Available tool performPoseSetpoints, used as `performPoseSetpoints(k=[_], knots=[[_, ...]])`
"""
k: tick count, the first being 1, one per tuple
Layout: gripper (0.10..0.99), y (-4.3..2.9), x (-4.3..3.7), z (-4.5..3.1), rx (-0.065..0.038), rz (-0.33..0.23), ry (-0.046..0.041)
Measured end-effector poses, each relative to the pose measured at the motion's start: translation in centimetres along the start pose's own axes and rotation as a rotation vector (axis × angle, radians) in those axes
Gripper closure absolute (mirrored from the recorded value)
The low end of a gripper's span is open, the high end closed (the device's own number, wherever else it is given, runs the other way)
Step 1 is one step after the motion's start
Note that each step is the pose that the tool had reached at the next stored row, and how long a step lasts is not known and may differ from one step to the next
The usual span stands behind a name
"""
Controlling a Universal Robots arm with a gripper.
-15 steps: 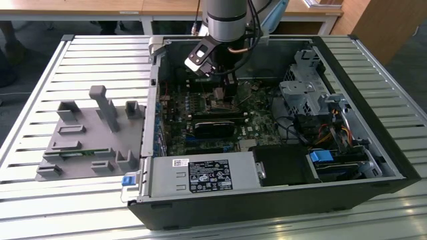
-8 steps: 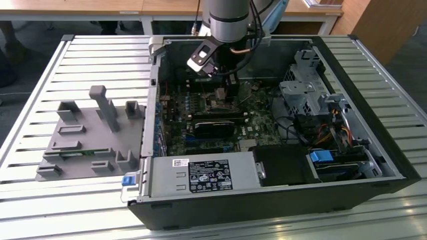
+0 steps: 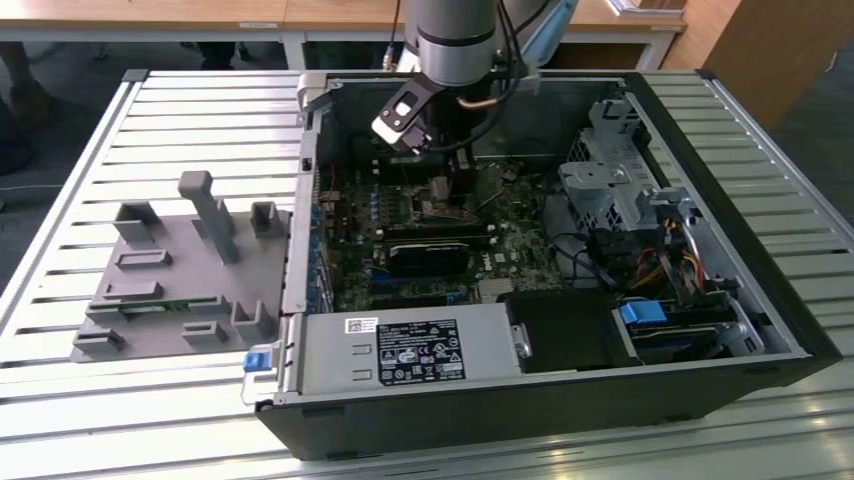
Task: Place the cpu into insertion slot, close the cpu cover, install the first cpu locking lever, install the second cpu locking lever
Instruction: 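Place the cpu into insertion slot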
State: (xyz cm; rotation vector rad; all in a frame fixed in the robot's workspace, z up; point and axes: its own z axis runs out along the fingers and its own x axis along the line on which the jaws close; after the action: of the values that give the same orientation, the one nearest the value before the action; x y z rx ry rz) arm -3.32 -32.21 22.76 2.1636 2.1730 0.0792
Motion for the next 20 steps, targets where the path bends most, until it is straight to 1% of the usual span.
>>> performPoseSetpoints(k=[2,3,11,16,20], knots=[[0.545,-0.40,0.02,0.12,0.000,0.003,-0.0003],[0.545,-0.47,0.04,0.21,0.000,0.003,-0.0004],[0.545,-0.60,0.39,1.16,0.000,0.001,-0.0002],[0.545,-0.92,0.43,1.70,0.000,0.001,-0.0001],[0.545,-1.14,0.50,2.00,0.000,0.001,-0.0002]])
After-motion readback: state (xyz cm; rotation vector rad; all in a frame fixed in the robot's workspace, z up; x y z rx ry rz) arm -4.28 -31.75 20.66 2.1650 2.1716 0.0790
